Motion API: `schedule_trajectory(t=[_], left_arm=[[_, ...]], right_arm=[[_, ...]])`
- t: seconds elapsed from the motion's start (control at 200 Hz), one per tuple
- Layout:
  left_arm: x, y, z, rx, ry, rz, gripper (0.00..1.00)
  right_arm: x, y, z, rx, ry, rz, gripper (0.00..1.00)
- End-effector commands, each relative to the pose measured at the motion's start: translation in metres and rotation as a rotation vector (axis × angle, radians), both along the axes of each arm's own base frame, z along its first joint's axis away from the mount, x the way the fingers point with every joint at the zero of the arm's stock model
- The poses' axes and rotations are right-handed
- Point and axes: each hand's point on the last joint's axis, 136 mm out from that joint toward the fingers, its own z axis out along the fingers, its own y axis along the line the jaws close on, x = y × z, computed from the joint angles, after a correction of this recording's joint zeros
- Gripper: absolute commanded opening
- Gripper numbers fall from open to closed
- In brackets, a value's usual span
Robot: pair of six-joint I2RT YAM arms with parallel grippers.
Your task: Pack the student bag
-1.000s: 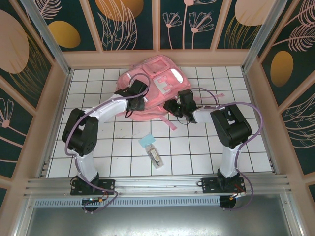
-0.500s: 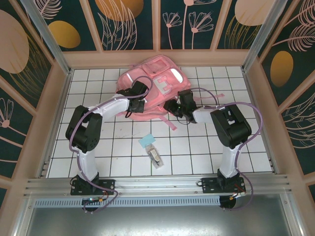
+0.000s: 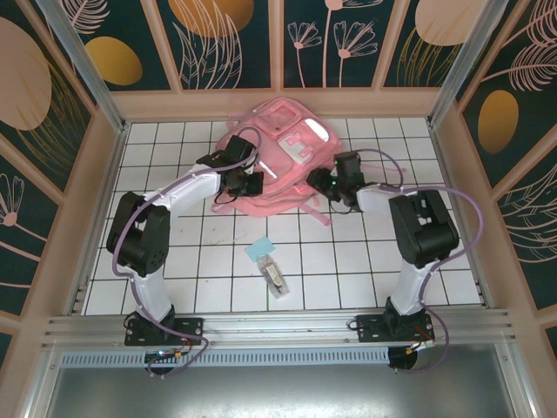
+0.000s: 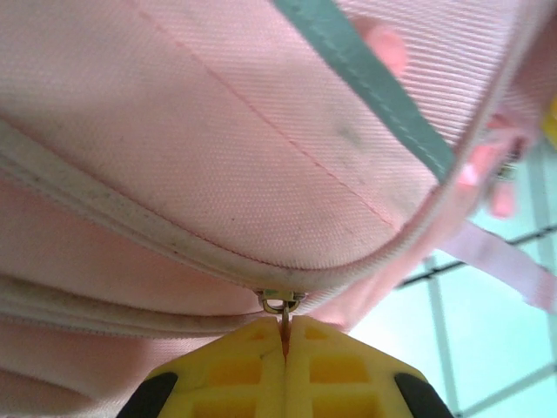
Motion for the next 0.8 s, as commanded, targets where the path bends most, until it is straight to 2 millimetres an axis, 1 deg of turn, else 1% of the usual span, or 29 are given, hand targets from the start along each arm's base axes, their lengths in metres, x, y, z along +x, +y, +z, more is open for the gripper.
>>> schedule_trajectory(t=[0.0, 0.085, 0.18, 0.295, 0.4, 0.49, 0.57, 0.67, 0.735, 0.791], left_arm=[[-0.003, -0.048, 0.053, -0.272, -0.033, -0.078, 0.00], [-0.006, -0.067, 0.065, -0.357, -0.029, -0.097, 0.00], [-0.008, -0.087, 0.071, -0.413, -0.031, -0.112, 0.00], [-0.013, -0.108, 0.077, -0.475, -0.025, -0.134, 0.00], [-0.017, -0.117, 0.081, -0.497, -0.029, -0.146, 0.00], [-0.021, -0.118, 0.080, -0.488, -0.027, -0.148, 0.00], [-0.024, -0.116, 0.076, -0.467, -0.024, -0.144, 0.00], [-0.028, -0.111, 0.069, -0.443, -0.021, -0.134, 0.00], [-0.032, -0.109, 0.065, -0.432, -0.015, -0.132, 0.00], [-0.034, -0.108, 0.062, -0.418, -0.014, -0.132, 0.00]], right_arm=[[-0.003, -0.019, 0.047, -0.064, -0.080, 0.007, 0.53], [-0.016, -0.023, 0.067, -0.067, -0.079, 0.026, 0.59], [-0.034, -0.023, 0.079, -0.022, -0.028, 0.019, 0.60], [-0.058, -0.006, 0.089, 0.150, 0.016, 0.048, 0.60], [-0.070, 0.010, 0.096, 0.283, 0.031, 0.040, 0.56], [-0.070, 0.022, 0.100, 0.345, 0.026, 0.035, 0.53], [-0.065, 0.033, 0.102, 0.393, 0.020, 0.035, 0.51], [-0.058, 0.044, 0.093, 0.416, 0.037, 0.038, 0.50], [-0.053, 0.045, 0.083, 0.431, 0.059, 0.022, 0.49], [-0.048, 0.046, 0.081, 0.453, 0.048, 0.011, 0.48]])
